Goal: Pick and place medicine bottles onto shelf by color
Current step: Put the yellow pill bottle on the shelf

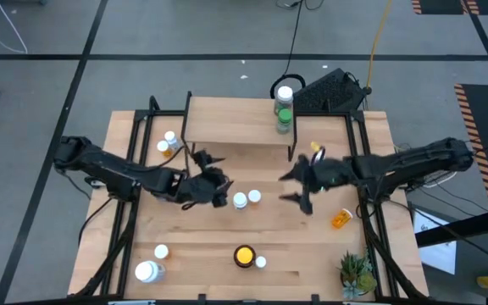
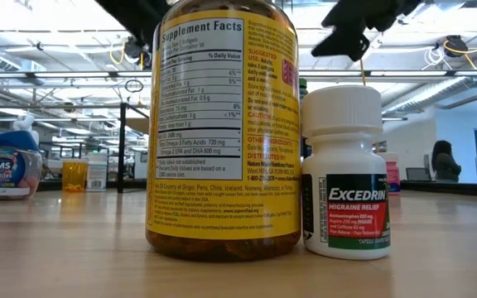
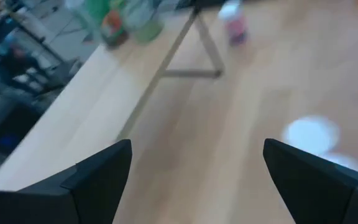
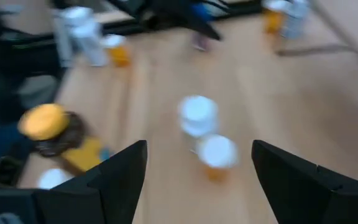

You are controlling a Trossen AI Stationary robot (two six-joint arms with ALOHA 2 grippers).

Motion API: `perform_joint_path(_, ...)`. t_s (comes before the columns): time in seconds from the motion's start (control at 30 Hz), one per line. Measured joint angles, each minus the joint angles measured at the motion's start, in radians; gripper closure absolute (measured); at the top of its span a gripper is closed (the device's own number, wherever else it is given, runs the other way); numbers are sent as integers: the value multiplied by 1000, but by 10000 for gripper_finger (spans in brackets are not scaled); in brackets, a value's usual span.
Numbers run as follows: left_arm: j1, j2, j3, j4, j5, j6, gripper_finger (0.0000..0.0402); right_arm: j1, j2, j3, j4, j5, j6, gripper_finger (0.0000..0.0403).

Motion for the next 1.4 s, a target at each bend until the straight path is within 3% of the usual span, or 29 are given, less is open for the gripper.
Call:
perform_joint_path(0.13,-81,-1,-1,-8,19,-17,32,74,79,-50,231,-60,-61,117)
perform_joint_path(0.33,-158,12,-1,-10,223,-39,32,122,218,-53,456,-203,-113,117)
perform_joint_path(0.63,-261,55,-1,51,393,-41,32,167,424,-53,679,-220,-132,117)
perform_joint_path(1.03,-267,204,-1,172,397,13,32,163,535,-5,725,-261,-175,117)
perform_joint_path(1.13,-253,209,-1,162,393,0,32,157,504,1,675,-151,-244,117)
perform_joint_path(1.3,-246,165,-1,79,282,-51,32,81,381,49,604,326,-392,117)
perform_joint_path(1.4,-246,134,-1,44,231,-72,32,-24,341,71,514,416,-435,117)
